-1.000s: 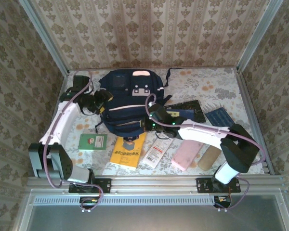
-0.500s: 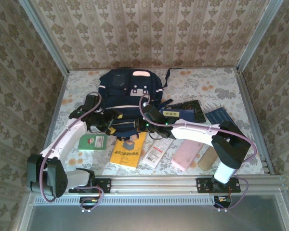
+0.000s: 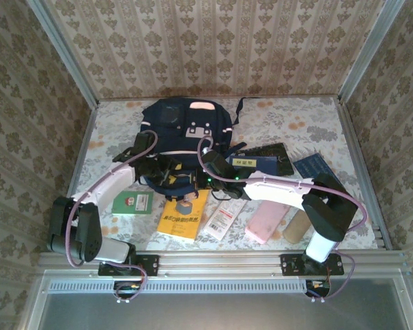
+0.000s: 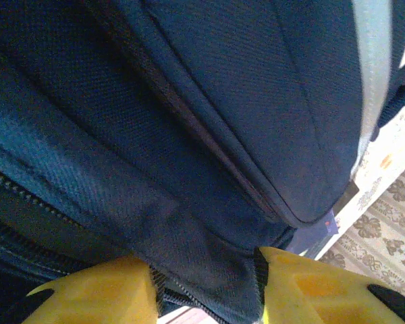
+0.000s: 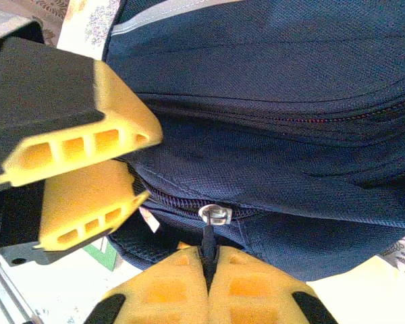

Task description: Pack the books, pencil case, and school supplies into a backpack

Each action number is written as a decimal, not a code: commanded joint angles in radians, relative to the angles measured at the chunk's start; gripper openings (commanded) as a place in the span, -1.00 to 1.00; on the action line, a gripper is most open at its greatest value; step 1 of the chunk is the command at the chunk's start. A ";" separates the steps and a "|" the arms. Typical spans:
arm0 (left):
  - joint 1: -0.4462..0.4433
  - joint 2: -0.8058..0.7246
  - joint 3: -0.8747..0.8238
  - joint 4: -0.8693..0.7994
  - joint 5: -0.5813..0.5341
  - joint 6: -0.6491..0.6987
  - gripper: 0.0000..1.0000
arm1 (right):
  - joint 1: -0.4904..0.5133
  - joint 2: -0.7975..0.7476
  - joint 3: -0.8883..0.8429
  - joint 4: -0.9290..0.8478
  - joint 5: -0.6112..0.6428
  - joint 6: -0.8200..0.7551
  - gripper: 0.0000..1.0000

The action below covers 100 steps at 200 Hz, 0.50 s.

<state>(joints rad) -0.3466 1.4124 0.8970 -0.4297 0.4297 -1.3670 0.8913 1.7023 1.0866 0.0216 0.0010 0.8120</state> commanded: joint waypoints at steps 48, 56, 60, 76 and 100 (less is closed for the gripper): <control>0.000 -0.014 0.054 0.014 -0.025 -0.002 -1.00 | 0.014 -0.005 -0.009 0.052 0.062 -0.047 -1.00; 0.008 -0.031 0.080 -0.017 -0.039 0.016 -1.00 | 0.014 -0.007 -0.013 0.050 0.069 -0.059 -1.00; 0.011 -0.039 0.095 -0.034 -0.049 0.026 -1.00 | 0.013 -0.010 -0.016 0.047 0.074 -0.064 -1.00; 0.027 -0.066 0.149 -0.094 -0.076 0.056 -1.00 | 0.012 -0.021 -0.026 0.043 0.097 -0.084 -1.00; 0.044 -0.093 0.202 -0.144 -0.099 0.072 -1.00 | 0.007 -0.029 -0.038 0.037 0.127 -0.109 -1.00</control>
<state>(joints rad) -0.3290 1.3827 1.0122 -0.5129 0.3870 -1.3399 0.8989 1.7035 1.0702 0.0498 0.0658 0.7528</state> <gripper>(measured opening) 0.052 0.058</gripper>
